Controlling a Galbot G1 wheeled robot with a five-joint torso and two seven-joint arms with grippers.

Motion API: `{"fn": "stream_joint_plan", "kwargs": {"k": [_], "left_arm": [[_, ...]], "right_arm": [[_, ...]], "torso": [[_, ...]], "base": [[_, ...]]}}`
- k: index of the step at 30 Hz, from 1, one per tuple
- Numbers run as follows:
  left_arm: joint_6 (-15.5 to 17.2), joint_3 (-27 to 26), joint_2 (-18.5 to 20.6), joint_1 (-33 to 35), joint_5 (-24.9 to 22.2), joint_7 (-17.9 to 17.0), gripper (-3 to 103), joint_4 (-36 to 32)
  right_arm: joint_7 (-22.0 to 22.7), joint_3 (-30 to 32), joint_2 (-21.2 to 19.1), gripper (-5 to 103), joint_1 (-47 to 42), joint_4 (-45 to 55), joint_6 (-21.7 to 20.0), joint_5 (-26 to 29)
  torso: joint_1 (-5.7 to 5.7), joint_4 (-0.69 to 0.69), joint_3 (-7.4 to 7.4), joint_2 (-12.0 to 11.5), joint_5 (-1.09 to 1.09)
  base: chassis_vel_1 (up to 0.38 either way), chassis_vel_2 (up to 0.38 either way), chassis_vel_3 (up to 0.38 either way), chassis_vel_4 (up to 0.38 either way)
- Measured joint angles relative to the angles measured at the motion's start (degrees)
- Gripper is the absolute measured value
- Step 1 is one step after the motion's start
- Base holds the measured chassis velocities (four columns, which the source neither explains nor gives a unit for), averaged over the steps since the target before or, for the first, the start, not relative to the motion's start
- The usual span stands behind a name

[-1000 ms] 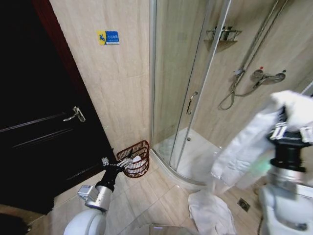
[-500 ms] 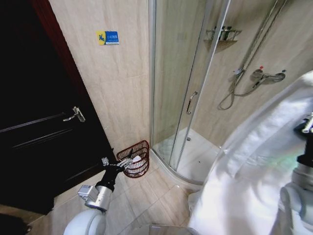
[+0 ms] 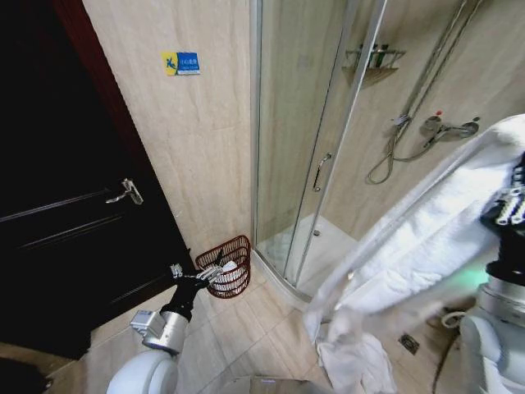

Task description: Discard the used towel into the hamper.

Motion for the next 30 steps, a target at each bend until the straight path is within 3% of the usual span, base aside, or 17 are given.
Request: {"fn": "stream_joint_plan", "kwargs": {"k": [17,30], "left_arm": [[0.00,0.00,-0.01,0.00,0.00,0.00,100,0.00],[0.00,0.00,0.00,0.00,0.00,0.00,100,0.00]], "right_arm": [[-1.25,0.73,-0.39,13,0.58,-0.13,-0.53,-0.28],[-1.44,0.53,-0.58,13,0.96,-0.53,-0.41,-0.69]], "torso": [[0.00,-0.01,0.00,0.00,0.02],[0.00,0.01,0.00,0.00,0.01]], "base": [[0.007,0.009,-0.009,-0.007],[0.106,0.112,-0.108,-0.095]]}}
